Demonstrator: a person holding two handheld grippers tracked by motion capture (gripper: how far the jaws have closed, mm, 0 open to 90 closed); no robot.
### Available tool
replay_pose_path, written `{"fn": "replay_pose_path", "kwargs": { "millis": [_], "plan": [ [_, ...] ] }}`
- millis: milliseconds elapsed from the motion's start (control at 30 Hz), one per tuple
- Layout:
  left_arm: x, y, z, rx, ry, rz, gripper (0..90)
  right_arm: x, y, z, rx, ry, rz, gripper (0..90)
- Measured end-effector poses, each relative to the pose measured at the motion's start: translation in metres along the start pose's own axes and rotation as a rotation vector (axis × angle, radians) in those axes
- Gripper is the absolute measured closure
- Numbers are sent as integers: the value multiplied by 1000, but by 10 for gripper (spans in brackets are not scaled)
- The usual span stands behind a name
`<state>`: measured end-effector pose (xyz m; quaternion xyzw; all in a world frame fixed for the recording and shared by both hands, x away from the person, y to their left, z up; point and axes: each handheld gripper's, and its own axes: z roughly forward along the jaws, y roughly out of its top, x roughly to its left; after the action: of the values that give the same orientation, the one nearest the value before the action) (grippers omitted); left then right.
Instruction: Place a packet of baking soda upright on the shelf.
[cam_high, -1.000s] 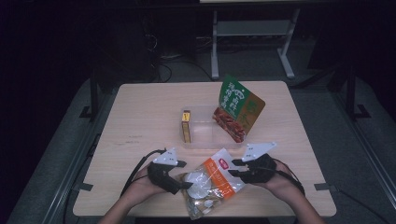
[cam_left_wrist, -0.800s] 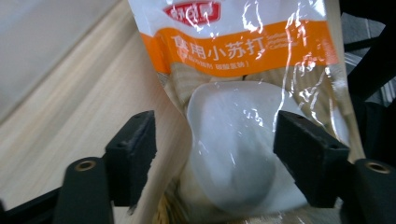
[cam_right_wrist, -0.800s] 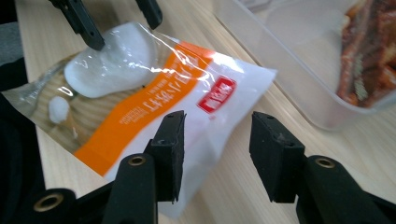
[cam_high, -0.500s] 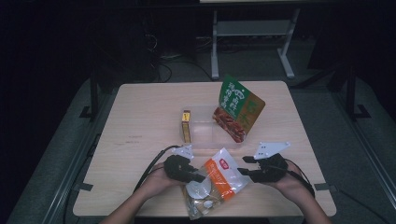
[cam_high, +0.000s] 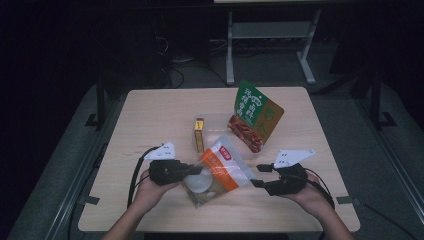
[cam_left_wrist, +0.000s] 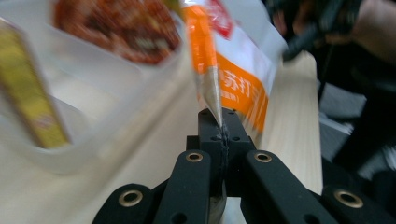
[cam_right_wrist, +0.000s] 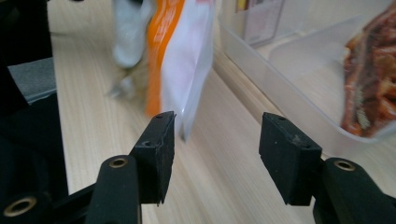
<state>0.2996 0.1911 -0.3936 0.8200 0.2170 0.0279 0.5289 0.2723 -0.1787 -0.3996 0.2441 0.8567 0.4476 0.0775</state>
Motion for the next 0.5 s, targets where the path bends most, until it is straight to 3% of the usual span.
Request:
{"fn": "replay_pose_path", "kwargs": {
  "millis": [167, 367, 500],
  "plan": [
    [5, 7, -12, -72, 58, -9, 898, 3, 6, 15, 2, 58, -3, 438],
    [4, 14, -18, -120, 52, -14, 898, 3, 10, 38, 24, 85, -7, 439],
    [1, 17, -16, -140, 51, -12, 898, 2, 15, 47, -34, 119, 12, 487]
  ]
}}
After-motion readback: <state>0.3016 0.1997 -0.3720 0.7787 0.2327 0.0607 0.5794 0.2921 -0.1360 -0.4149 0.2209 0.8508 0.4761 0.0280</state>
